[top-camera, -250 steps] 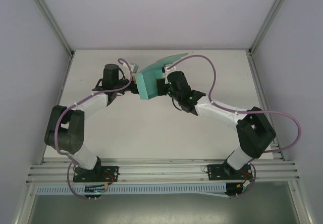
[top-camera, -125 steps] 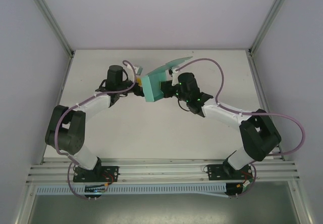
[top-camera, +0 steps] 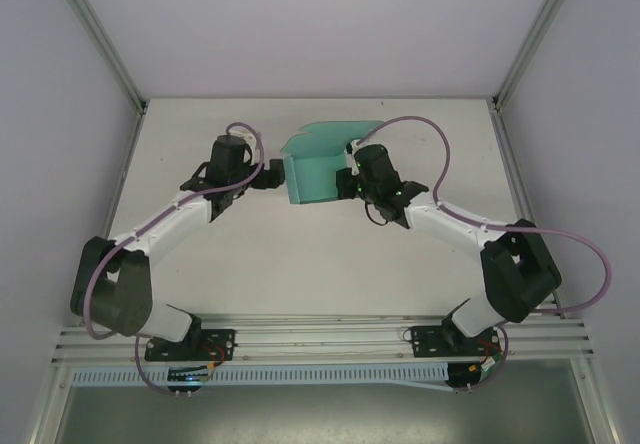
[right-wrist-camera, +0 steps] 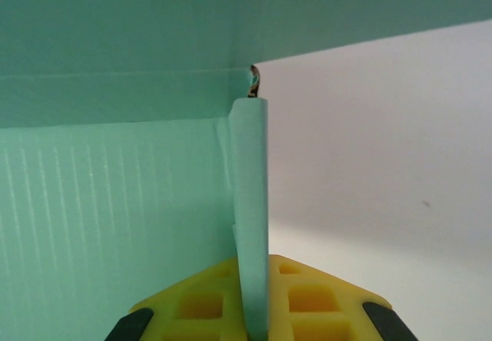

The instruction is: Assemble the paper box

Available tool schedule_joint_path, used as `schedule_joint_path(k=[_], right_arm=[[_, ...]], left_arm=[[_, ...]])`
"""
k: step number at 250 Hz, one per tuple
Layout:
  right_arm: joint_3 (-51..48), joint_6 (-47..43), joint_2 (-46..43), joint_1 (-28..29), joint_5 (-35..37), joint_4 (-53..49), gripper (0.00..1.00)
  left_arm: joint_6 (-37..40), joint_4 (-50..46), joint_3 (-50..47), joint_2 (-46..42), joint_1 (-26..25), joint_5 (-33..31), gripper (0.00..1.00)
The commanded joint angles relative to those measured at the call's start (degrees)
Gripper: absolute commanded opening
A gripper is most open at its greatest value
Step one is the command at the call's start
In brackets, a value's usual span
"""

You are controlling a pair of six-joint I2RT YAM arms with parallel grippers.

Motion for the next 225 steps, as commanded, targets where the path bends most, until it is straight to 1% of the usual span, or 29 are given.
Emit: schedule_joint_path(k=[1,29,70,103,124,137,162,176,189,212,225], right_arm=[[2.63,1.36,2.95,0.09,6.81,-8.71,0.03],[4.69,3.10,6.58,0.13,9.59,-12.40,0.03],[10.54,6.77,15.11,0.59,13.24,-20.84,0.03],[16.12,11.30,20.86,2.17,20.16,-28.65,0.03],[17.96,11.98,23.13,3.32,21.75,-30.11,0.05],[18.20,12.03,24.08,3.55,20.75,-29.65,0.05],[18.37,12.35,25.50,3.71,19.99,-29.69,0.10],[18.31,12.44,25.76,3.73,20.27,-30.10,0.14],[17.98,12.55,25.46,3.73,20.52,-30.05,0.20],[17.45,12.69,24.09,3.73,19.57,-29.08,0.33],[16.99,12.27,22.93,3.73,18.60,-27.88,0.38]], left_arm=[[-3.43,-11.80,-1.16,-1.39,1.63,-15.49,0.98],[-5.87,-12.54,-2.89,-2.59,3.91,-13.91,0.98],[-4.97,-9.71,-3.77,-3.48,4.02,-10.57,0.98],[-4.26,-9.35,-3.39,-2.96,4.13,-9.65,0.99],[-3.94,-8.94,-3.49,-2.82,4.13,-8.97,0.99],[-3.60,-8.52,-3.69,-2.82,4.13,-8.22,0.99],[-3.19,-7.75,-3.96,-3.00,4.10,-7.01,0.99],[-2.60,-7.42,-4.06,-3.05,4.13,-6.58,0.98],[-2.37,-7.33,-3.83,-3.15,4.13,-6.27,0.98],[-1.36,-6.76,-3.63,-3.26,4.09,-4.79,0.99],[-0.46,-5.97,-3.46,-3.44,4.14,-3.10,0.99]])
